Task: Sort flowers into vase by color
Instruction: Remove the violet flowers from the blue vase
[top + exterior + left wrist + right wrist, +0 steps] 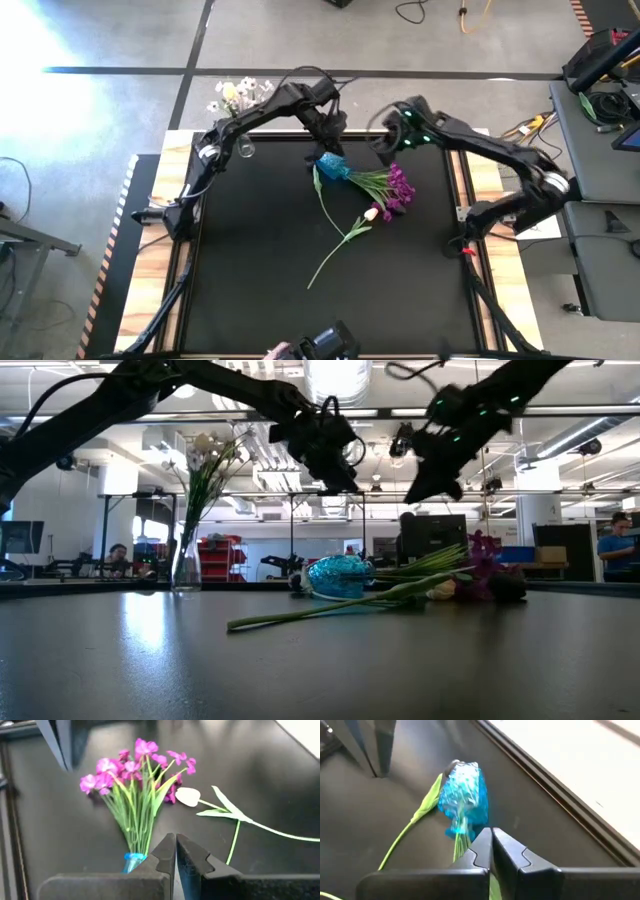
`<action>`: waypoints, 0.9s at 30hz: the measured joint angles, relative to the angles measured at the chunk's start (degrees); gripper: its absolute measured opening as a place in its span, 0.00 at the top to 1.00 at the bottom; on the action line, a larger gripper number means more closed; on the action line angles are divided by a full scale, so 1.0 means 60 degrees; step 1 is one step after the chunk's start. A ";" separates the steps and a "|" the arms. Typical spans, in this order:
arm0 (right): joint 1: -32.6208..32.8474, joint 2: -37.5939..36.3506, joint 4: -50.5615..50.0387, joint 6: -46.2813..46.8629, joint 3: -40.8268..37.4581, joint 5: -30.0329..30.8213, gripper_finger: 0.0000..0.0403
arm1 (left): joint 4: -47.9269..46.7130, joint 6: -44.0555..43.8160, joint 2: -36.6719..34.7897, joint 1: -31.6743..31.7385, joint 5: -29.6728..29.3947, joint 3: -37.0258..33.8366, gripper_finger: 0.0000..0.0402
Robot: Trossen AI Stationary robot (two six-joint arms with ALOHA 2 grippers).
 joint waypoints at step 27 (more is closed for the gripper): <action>0.0299 -0.6589 -0.1340 0.1847 -0.2106 -0.0372 0.98 | 0.0706 -0.1293 0.0959 -0.1977 -0.6581 -0.0004 0.61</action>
